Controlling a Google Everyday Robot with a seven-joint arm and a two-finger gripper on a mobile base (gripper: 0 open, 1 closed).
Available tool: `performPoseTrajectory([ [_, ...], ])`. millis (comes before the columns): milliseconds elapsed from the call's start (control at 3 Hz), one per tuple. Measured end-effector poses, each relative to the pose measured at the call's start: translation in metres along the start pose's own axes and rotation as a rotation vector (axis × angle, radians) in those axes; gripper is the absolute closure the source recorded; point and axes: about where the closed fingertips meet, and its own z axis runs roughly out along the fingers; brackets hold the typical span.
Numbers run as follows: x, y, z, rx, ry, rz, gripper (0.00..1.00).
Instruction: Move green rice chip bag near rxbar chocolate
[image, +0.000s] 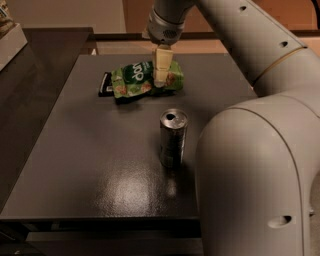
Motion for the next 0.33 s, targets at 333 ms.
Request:
performPoseTrajectory([
  [333,0.0,0.0,0.0,0.0,0.0,0.0,0.0],
])
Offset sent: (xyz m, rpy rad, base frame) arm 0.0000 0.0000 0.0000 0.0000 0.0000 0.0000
